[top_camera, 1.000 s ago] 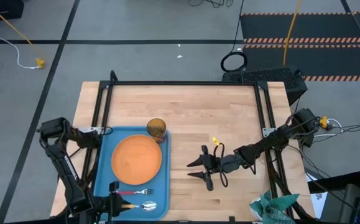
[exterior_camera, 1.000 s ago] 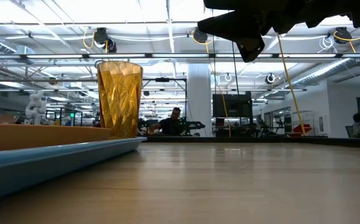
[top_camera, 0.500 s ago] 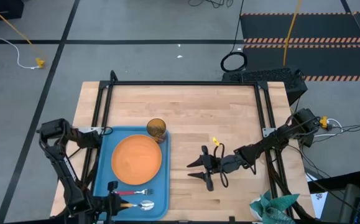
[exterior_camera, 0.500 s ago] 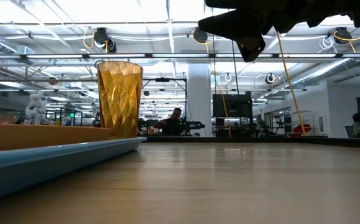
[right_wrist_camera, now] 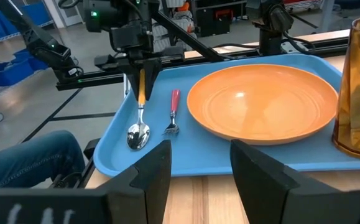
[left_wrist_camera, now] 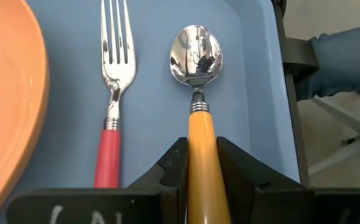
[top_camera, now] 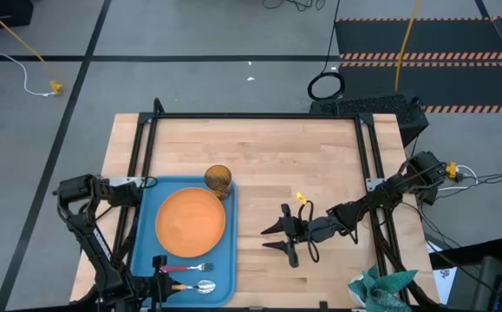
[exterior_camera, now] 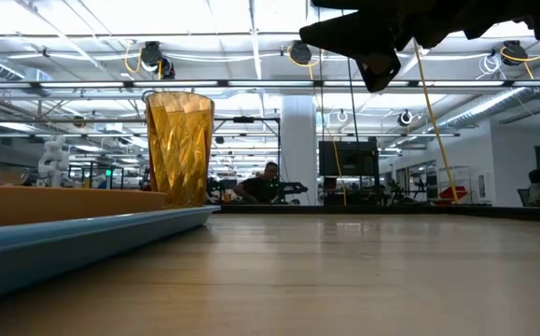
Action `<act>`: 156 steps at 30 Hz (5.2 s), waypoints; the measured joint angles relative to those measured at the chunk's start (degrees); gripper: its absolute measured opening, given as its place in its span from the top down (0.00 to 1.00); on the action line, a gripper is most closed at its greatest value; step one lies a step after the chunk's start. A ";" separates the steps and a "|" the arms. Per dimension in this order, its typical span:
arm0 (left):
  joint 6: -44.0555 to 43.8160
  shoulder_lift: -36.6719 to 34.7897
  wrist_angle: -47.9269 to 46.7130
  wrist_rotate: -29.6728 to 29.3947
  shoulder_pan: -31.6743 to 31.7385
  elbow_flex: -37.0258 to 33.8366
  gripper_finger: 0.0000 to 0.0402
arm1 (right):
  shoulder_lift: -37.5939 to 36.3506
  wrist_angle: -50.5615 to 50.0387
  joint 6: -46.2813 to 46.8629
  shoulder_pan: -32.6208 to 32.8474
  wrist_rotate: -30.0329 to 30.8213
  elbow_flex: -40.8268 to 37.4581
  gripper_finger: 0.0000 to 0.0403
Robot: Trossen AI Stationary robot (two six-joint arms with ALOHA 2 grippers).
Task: Pick and place plate/cup/fork/spoon on tray
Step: Put the yellow spoon on the blue tray, then return to Home Position
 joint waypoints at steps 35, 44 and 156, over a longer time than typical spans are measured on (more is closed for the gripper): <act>-3.87 2.38 -2.49 4.32 0.02 -0.02 0.77 | 0.00 0.04 0.85 0.04 -0.04 0.00 0.61; -3.32 2.38 -2.89 4.70 0.02 -0.02 0.77 | 0.00 0.04 0.83 0.02 -0.04 0.00 0.61; 75.66 -73.13 28.90 10.67 40.14 -36.30 0.98 | -25.55 -17.51 -21.70 -16.00 -4.81 -11.09 1.00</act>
